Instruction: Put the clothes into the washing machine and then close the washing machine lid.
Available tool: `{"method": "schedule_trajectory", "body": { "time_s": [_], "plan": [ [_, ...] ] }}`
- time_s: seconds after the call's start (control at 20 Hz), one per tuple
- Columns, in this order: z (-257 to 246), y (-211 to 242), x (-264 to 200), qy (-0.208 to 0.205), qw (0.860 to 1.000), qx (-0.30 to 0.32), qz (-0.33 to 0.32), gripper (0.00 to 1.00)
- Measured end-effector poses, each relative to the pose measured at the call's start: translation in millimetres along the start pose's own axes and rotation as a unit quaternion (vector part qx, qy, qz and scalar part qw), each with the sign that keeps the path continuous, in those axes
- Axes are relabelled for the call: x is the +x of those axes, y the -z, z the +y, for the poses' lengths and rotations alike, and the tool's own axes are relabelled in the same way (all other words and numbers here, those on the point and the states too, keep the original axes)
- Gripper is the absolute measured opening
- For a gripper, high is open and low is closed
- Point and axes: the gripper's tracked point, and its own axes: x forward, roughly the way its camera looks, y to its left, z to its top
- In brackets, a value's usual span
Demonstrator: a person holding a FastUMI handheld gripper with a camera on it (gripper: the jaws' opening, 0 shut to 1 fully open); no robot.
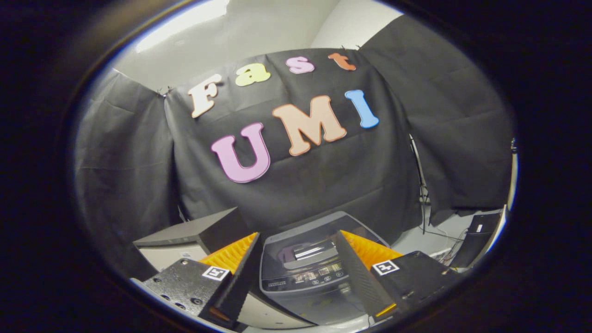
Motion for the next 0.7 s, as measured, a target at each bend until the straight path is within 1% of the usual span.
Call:
{"method": "schedule_trajectory", "body": {
  "time_s": [0.1,0.35,0.55,0.7],
  "plan": [
    [14,-2,-11,-0.015,1.000,-0.005,-0.013,0.96],
    [51,2,-32,-0.064,0.998,-0.009,-0.019,0.96],
    [62,-9,-47,-0.068,0.996,-0.042,-0.035,0.96],
    [73,-23,-59,-0.071,0.993,-0.081,-0.055,0.96]
  ]
}}
